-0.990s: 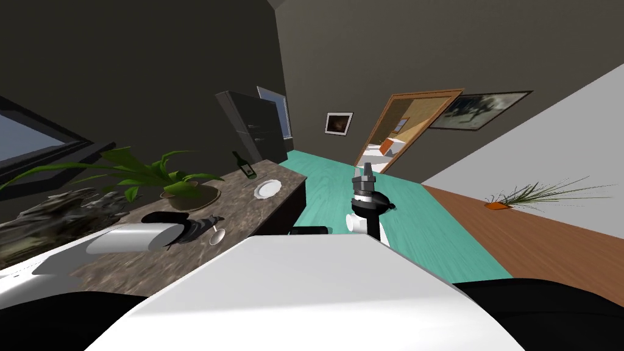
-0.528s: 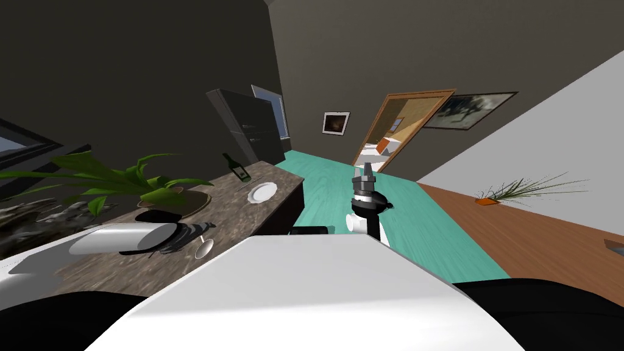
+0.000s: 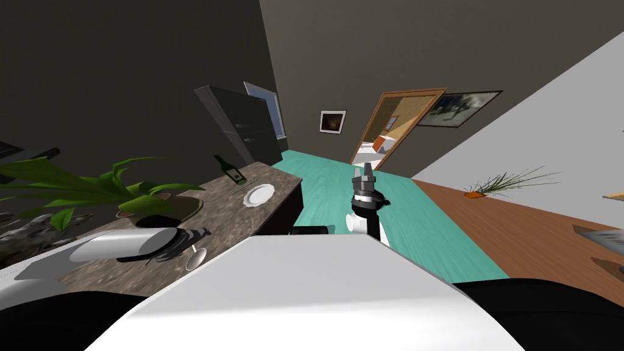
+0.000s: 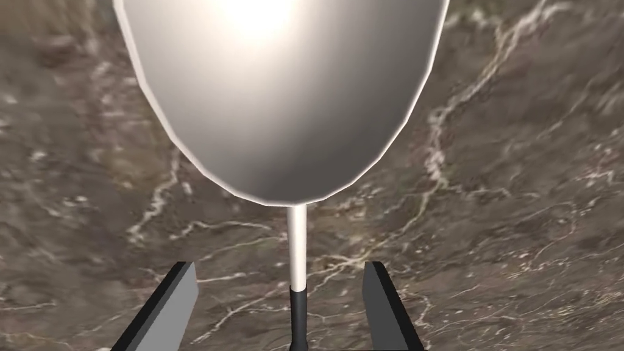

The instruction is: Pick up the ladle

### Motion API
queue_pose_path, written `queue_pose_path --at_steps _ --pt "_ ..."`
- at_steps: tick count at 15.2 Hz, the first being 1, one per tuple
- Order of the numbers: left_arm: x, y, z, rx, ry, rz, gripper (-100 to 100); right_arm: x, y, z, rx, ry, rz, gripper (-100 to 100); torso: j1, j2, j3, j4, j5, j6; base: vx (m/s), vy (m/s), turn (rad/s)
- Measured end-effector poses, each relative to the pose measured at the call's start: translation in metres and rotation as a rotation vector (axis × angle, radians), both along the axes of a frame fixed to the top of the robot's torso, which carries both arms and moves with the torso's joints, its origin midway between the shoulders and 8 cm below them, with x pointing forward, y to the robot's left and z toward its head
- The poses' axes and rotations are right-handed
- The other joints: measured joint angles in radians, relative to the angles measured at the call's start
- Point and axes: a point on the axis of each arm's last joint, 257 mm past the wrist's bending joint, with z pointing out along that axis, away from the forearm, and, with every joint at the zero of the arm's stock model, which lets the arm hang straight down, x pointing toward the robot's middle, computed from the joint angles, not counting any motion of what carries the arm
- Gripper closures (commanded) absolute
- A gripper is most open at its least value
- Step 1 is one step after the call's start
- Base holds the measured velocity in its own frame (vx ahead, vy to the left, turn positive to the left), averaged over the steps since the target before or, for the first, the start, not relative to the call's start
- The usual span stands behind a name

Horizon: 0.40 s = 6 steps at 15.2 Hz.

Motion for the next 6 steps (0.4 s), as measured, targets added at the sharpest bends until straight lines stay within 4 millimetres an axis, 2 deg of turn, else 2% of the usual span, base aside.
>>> queue_pose_path --at_steps 3,6 --pt "-0.001 0.001 0.0 0.002 0.002 0.001 100 0.0 0.0 0.0 0.0 0.0 0.0 0 -0.001 -0.001 -0.001 0.0 0.002 0.002 -0.001 0.004 0.012" --pt "0.005 0.0 0.012 0.003 0.0 -0.013 100 0.0 0.0 0.0 0.0 0.0 0.0 0 -0.004 -0.002 -0.001 0.0 0.0 0.0 0.007 -0.036 0.129"
